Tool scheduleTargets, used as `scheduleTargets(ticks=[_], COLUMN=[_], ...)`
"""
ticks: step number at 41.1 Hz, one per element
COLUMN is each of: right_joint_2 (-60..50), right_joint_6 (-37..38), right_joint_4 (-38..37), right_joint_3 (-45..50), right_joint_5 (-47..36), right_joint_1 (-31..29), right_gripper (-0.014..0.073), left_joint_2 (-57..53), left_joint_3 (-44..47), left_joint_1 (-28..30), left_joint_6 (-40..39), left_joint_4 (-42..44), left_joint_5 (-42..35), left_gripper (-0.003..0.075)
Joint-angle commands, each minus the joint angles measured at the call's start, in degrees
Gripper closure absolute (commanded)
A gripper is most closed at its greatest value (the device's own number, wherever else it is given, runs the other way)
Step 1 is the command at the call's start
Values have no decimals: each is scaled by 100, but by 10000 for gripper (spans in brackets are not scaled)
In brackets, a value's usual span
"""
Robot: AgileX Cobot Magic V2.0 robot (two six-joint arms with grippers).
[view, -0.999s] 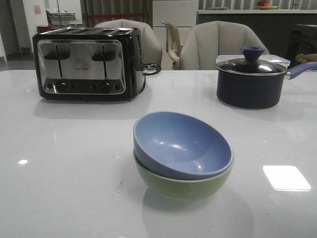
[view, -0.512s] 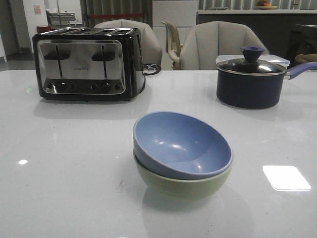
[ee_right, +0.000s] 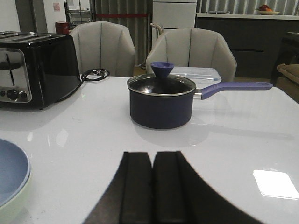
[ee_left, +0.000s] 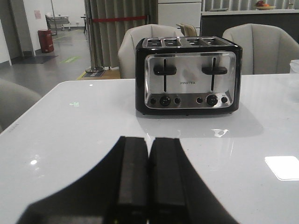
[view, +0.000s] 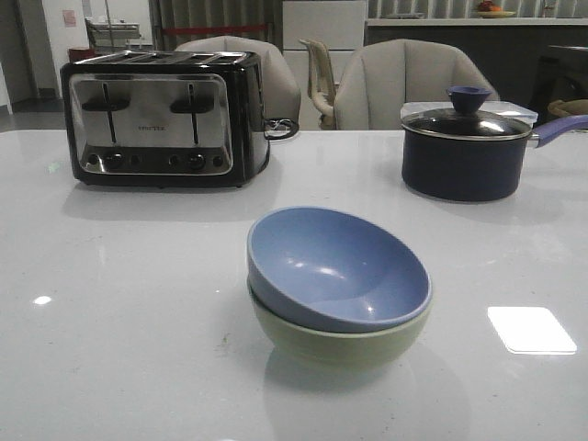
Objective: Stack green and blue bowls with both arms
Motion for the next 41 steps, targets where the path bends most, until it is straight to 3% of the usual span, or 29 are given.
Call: scheduleTargets(ticks=[1, 10, 18, 41], right_joint_2=[-122, -116, -116, -116], right_joint_6=[-46, 83, 813, 813], right_joint_4=[-39, -259, -856, -872], right_joint_3=[-6, -1, -1, -1], right_joint_5=[-559, -638, -727, -727], right_joint_1=[-5, -5, -18, -305], right_gripper=[559, 559, 559, 559], left_joint_2=[-121, -121, -121, -121], left_joint_3=[119, 119, 119, 119], left_joint_1=[-9, -9, -9, -9], left_joint_6=[-46, -46, -46, -46], left_joint_4=[-47, -47, -47, -47], left_joint_5=[-515, -515, -515, -515], left_gripper=[619, 620, 619, 619])
